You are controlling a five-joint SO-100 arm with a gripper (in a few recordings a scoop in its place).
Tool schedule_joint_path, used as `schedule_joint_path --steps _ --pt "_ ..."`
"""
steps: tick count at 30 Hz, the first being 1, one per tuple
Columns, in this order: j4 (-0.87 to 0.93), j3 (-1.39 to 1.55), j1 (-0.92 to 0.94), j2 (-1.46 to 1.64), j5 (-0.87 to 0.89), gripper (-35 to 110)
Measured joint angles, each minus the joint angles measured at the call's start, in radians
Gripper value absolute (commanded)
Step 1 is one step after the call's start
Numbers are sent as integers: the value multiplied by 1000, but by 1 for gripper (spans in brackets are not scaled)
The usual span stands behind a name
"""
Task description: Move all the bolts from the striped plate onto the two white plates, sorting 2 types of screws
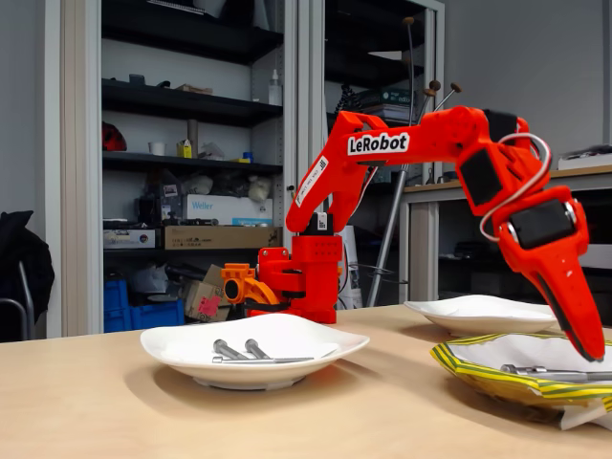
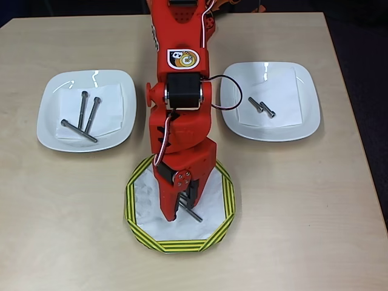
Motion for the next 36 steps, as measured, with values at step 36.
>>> schedule_joint_path --steps 36 --pt "31 61 69 -60 87 7"
